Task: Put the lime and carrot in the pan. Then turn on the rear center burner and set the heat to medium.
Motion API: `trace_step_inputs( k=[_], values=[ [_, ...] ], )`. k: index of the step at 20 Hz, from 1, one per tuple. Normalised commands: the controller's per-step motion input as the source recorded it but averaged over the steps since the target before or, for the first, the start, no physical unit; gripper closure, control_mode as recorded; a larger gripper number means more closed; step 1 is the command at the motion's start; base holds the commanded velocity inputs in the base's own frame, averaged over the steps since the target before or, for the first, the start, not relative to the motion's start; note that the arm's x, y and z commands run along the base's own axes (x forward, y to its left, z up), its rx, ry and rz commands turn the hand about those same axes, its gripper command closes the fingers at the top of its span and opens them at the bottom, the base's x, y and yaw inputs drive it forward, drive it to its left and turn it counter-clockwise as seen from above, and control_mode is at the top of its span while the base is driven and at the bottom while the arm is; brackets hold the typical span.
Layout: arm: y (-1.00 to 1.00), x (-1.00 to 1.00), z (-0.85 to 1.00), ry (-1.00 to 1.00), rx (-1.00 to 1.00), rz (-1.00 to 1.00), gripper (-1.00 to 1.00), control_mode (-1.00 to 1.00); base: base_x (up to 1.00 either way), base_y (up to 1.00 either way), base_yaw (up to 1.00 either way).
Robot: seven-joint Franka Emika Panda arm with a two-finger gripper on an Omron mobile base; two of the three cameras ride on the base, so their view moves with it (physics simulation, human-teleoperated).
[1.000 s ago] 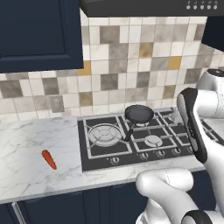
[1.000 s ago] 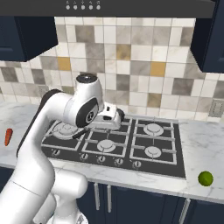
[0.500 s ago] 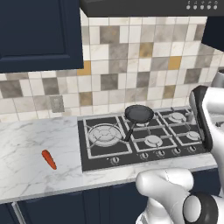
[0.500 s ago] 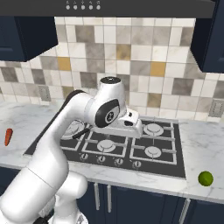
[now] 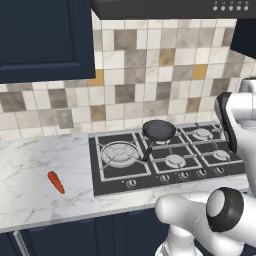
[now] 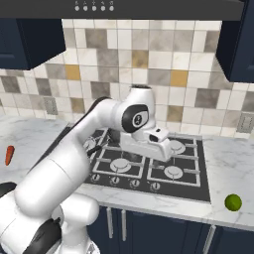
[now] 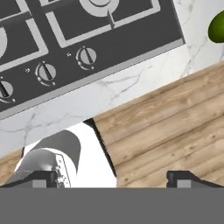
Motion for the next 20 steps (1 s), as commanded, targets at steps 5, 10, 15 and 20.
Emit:
trace_step_inputs(
  k=[5,10,15,20],
  values=[
    [-0.32,-0.01,-0.28,-0.11,0.00,0.00,-1.00,-1.00,0.00,0.00,0.00],
    [-0.53,0.00,-0.05,-0.17,0.00,0.00,-1.00,-1.00,0.00,0.00,0.00],
    [-0.80,0.00,0.00,-0.10,0.00,0.00,-1.00,-1.00,0.00,0.00,0.00],
    [-0.78,0.00,-0.03,-0.13,0.00,0.00,-1.00,-1.00,0.00,0.00,0.00]
  ],
)
